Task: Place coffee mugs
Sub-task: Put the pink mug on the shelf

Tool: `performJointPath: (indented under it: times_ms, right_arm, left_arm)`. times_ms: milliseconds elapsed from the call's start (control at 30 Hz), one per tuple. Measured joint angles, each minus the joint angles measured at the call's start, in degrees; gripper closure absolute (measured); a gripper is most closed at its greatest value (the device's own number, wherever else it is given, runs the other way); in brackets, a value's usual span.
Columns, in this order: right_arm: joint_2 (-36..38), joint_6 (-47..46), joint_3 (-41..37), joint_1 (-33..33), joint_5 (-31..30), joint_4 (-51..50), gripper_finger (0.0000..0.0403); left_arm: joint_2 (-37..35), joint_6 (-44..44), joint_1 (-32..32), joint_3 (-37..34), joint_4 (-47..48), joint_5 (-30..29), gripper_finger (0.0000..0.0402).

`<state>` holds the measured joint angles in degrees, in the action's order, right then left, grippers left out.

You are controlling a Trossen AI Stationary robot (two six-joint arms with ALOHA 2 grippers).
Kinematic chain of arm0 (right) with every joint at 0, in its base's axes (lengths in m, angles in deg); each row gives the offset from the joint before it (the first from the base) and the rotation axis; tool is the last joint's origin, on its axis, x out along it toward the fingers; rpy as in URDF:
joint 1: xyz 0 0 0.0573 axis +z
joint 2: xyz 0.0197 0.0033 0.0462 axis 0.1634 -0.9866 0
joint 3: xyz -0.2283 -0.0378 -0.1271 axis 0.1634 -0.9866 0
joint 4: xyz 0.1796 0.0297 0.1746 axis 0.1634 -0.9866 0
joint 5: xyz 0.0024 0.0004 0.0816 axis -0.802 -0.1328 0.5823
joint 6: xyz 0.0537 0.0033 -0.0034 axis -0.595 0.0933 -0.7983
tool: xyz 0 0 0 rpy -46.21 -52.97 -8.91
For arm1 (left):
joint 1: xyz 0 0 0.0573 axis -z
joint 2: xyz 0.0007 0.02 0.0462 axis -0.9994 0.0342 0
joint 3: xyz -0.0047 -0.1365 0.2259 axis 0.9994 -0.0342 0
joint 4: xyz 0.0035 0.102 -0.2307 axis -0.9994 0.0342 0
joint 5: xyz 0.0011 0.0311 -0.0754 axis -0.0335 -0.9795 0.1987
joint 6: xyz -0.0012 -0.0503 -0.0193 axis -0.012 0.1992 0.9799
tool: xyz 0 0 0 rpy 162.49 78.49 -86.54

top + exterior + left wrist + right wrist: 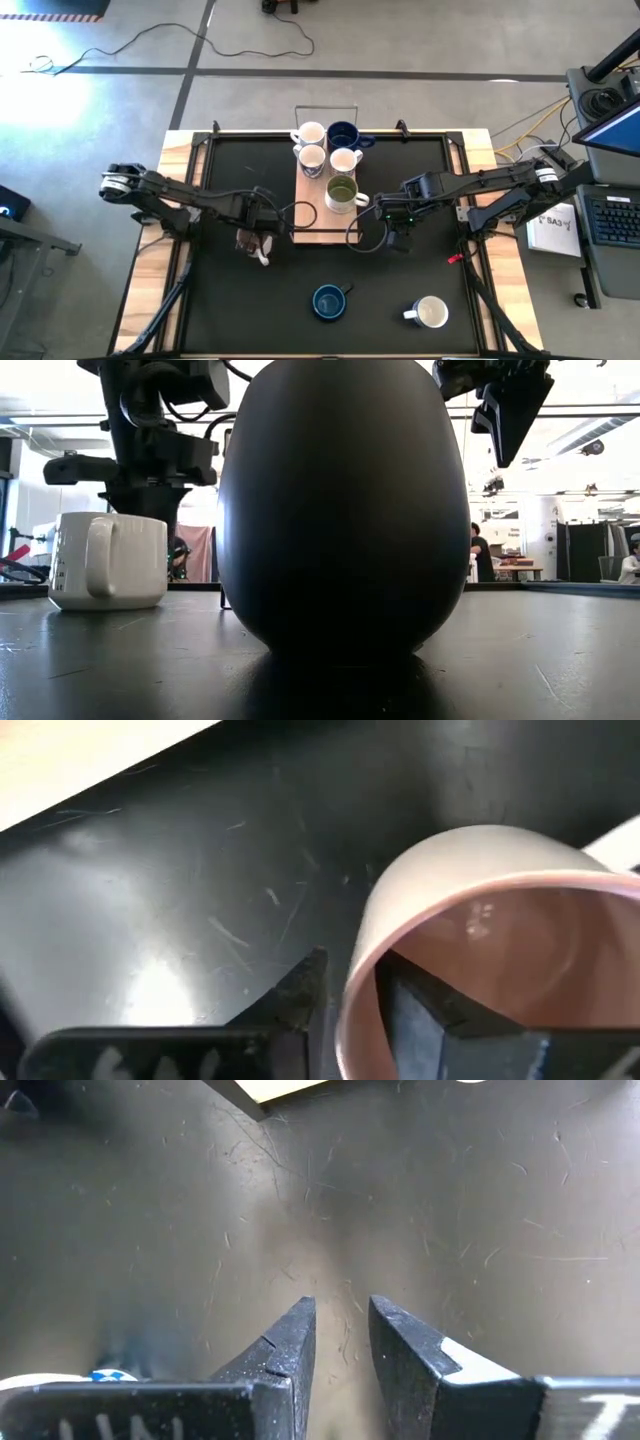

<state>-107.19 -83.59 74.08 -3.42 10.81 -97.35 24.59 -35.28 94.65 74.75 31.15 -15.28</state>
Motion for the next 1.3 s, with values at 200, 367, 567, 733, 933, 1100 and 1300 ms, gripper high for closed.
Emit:
performJointPath:
  times_ms: [200,367,567,733,933,1100,1300]
  right_arm:
    - [0.00,0.08,0.00,0.00,0.00,0.00,0.0319]
    - [0.00,0.08,0.00,0.00,-0.01,0.00,0.0319]
    - [0.00,0.12,0.00,0.00,-0.01,0.00,0.0319]
    - [0.00,0.87,0.00,0.00,-0.02,0.00,0.0319]
    - [0.00,2.56,0.00,0.00,-0.04,0.23,0.0319]
    - [0.00,3.10,0.00,0.00,-0.06,0.43,0.0319]
    - [0.00,3.29,0.00,0.00,-0.04,0.45,0.0319]
  left_arm:
    - [-0.75,7.52,0.02,0.81,1.13,-2.67,0.0314]
    - [-3.37,16.07,0.05,1.50,1.25,2.16,0.0314]
    - [-8.22,29.36,1.23,1.73,5.32,3.43,0.0314]
    - [-11.42,48.55,2.24,1.70,11.40,4.74,0.0314]
    - [-11.48,66.14,2.49,1.70,12.90,9.27,0.0314]
    - [-9.39,70.05,2.47,1.66,16.51,8.94,0.0314]
    - [-6.91,70.64,2.47,1.11,16.13,8.90,0.0314]
